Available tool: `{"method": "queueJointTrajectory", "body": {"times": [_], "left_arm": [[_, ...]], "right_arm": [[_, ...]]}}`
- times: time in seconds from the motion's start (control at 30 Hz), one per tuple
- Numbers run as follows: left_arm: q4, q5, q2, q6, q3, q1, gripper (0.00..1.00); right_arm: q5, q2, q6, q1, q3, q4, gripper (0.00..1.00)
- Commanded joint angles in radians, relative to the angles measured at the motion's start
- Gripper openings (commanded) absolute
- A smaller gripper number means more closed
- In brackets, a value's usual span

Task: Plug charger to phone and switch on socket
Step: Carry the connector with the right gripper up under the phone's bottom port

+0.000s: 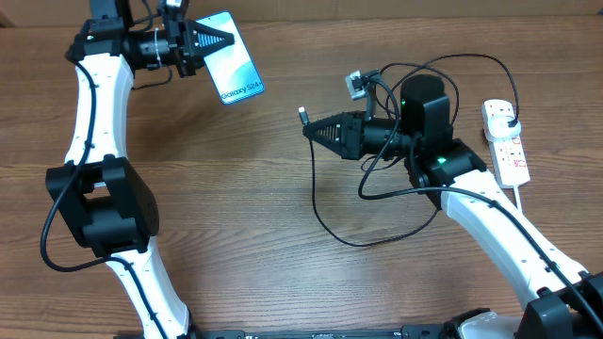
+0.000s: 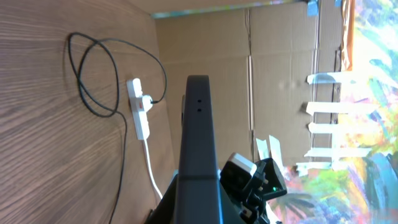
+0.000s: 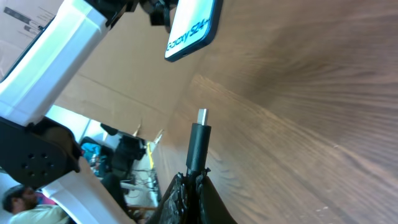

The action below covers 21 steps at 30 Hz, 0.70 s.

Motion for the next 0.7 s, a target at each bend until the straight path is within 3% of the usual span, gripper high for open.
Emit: {"method": "queueJointTrajectory", "body": {"times": [0.0,0.67], "left_arm": [[0.004,0.058,0.003,0.014,0.008,-0.026,0.04],[0.097,0.079,0.003,-0.095,0.008,-0.108,0.04]], "right_arm": [[0.026,-0.002,0.112,0.028,-0.005,0.052,0.04],[0.099,-0.001,0.199,0.082,-0.005,0.093,0.04]]}}
